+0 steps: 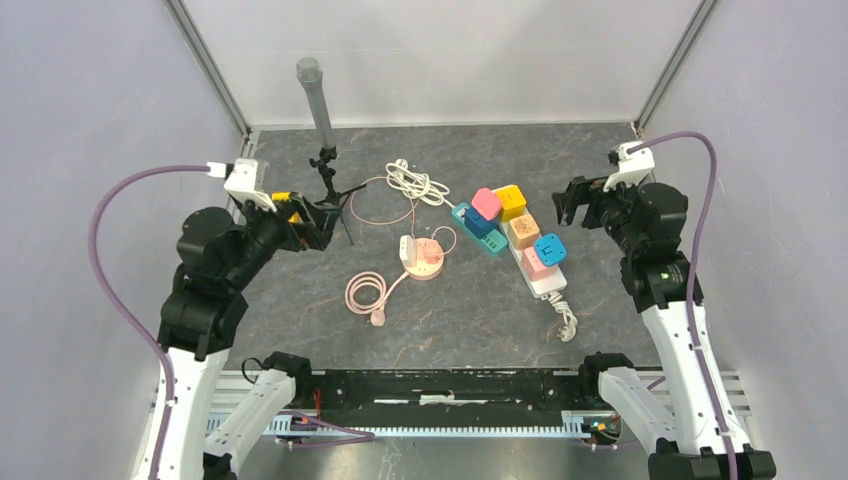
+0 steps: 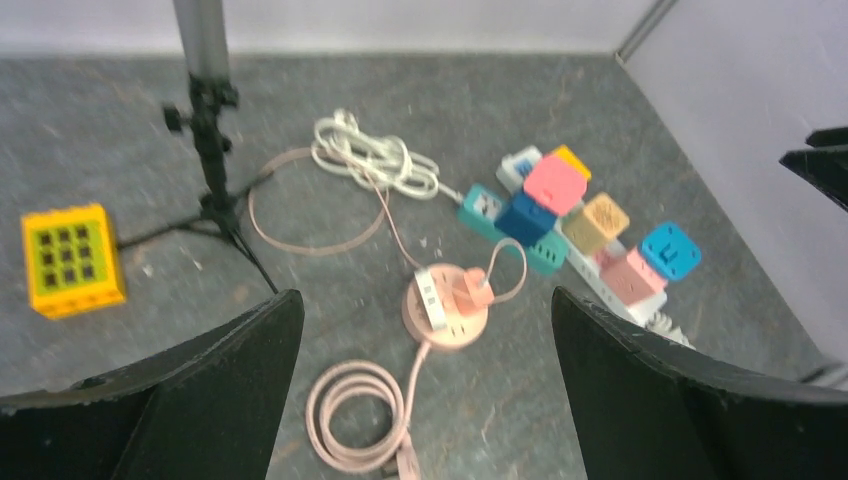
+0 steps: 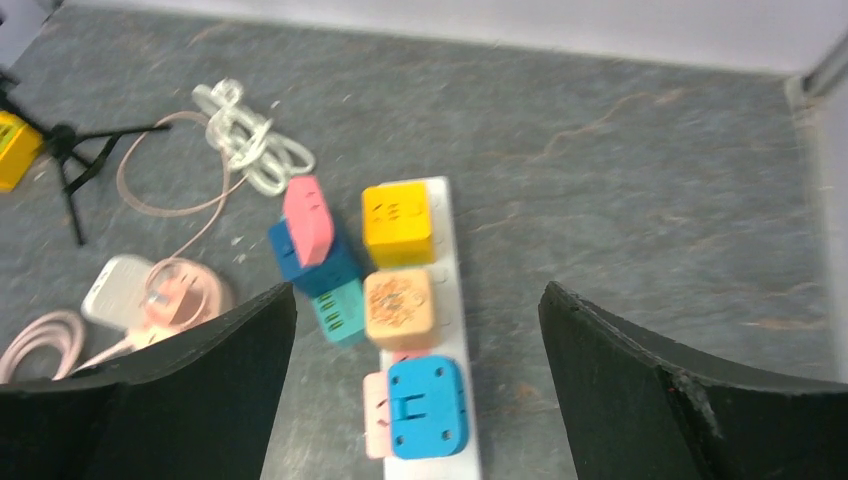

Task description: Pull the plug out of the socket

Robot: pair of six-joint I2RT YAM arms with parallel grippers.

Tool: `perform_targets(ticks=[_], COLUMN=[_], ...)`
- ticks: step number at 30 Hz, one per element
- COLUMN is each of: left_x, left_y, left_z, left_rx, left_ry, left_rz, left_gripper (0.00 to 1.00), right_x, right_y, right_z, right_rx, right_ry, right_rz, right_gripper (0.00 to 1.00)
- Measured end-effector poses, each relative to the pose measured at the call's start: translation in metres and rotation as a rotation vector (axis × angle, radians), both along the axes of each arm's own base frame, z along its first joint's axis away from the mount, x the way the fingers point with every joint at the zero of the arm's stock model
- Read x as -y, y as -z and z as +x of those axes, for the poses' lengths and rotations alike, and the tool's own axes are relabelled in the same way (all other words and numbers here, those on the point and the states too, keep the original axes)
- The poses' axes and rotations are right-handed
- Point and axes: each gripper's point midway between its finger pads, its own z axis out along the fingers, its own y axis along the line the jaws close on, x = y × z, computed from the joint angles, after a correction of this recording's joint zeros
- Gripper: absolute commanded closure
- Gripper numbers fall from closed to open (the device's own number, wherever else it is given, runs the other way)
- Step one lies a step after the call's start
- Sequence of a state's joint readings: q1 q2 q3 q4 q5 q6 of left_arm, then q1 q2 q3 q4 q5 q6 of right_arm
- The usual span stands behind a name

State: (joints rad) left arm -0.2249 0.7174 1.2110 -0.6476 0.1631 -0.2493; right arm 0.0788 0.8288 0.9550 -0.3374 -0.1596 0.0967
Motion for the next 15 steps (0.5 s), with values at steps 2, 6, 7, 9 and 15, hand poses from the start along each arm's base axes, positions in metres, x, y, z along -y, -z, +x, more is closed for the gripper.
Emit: perform_targets(ticks=[2,6,7,9,15], left_x=[0.005,0.017,0.021,0.026,0.034], left_y=[0.025,0.070,0.080,0.097,0.129], left_z=[-0.001,-0.003,-0.004,-0.006,-0.011], left_rx=[-0.060,-0.185,-0.214,-0.259,-0.358], left_ry=[0.021,0.063,0.078,0.105,0.130], left_rz=[-0.013,-0.057,-0.067,-0.079,-0.112], left_gripper=[0.00,0.00,0.00,0.00,0.00], right_x=[-0.011,-0.045,-0.054,-0.075,-0.128], right_y=[0.017,0.060,0.070,0.083,0.093], right_z=[-0.002,-0.014,-0.018,-0.027,-0.039], right_rx=[-0.036,-0.136,-0.163,-0.204,-0.224], right_ry=[-0.057,-0.196,-0.227,-0.291,-0.393], right_rz=[0.022,0.079,0.083,0.085,0.114], right_gripper=[0.07,0.06,0.06,0.06,0.10])
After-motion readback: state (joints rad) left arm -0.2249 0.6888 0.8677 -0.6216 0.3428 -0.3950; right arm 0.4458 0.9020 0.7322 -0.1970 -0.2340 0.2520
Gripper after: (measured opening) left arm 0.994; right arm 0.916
